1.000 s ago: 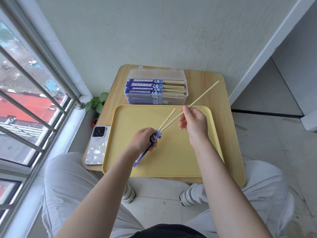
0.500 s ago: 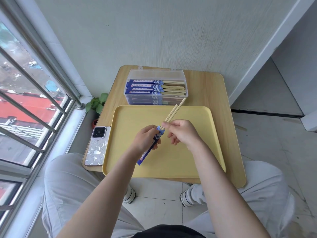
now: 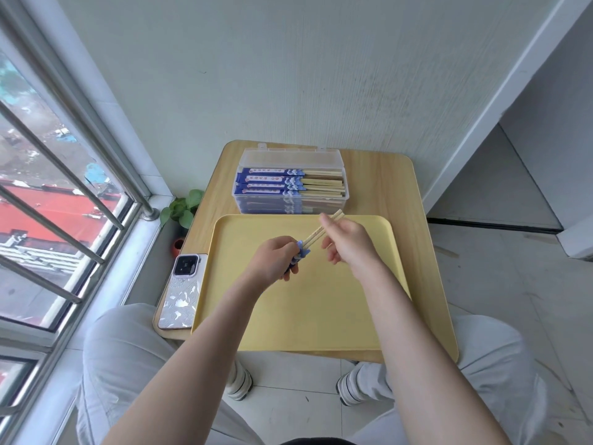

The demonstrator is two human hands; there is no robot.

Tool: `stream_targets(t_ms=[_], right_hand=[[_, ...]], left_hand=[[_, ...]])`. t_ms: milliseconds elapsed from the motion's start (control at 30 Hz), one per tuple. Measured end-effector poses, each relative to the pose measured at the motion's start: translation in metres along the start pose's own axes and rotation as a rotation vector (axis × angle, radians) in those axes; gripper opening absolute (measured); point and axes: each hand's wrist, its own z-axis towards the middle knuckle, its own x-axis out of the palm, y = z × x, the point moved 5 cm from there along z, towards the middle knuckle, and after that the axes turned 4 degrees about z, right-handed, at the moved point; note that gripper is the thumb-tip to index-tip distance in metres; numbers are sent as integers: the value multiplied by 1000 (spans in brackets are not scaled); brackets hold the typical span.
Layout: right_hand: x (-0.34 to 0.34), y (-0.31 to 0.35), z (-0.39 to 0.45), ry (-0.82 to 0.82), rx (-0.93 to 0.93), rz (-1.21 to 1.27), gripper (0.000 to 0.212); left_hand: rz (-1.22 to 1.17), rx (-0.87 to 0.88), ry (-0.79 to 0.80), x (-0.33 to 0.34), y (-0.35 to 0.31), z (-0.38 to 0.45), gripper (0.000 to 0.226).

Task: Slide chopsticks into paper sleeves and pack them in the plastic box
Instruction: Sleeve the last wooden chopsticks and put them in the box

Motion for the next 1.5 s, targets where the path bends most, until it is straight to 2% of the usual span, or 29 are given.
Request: stream_targets(t_ms=[133,233,367,433,533,667,800,900,967,1033,1100,1200,1300,1367,1433,1500], right_hand=[[-14,19,23,-94,-51,115,26],[-18,36,42,-132,-80,170,26],[-31,54,75,-304,-80,350,28],[-37,59,88,-391,-59,427,28],[-34,61,107,-432,-25,469,29],[-21,55,131,-356,31,470,22],[-29,51,137,-330,12,306,24],[-39,56,138,-379,-104,38,21],[-38,63,137,-415,-243,-282,25],[-29,66,137,-397,-371,-580,23],[-22,59,143,-346,-380,-687,19],[-22,44,152,-328,-271,-608,13],[-21,41,155,-318,-250,-501,9],[-24,44,157,-331,-220,-366,16],[-26,44,162,-331,-121,-188,16],[-25,43,168,-277,-5,-67,10]], left_hand=[[230,41,-32,-17,-25,21,24],[378,118,-125,-31,-54,43,17],[541,279,-418,-58,-83,71,45],[636,335,-474,-65,-87,81,49],[832,330,-417,-63,-79,100,54],[967,208,-290,-57,-54,126,57],[1038,178,-320,-54,-39,136,56],[1064,164,-360,-55,-37,138,54],[1072,168,-403,-57,-37,140,52],[1049,167,-460,-59,-40,140,46],[1018,162,-505,-62,-43,140,41],[1020,159,-517,-69,-45,141,41],[998,173,-509,-73,-47,141,42],[932,175,-553,-77,-48,141,44],[773,107,-649,-88,-43,143,49],[506,-35,-670,-101,-32,149,52]])
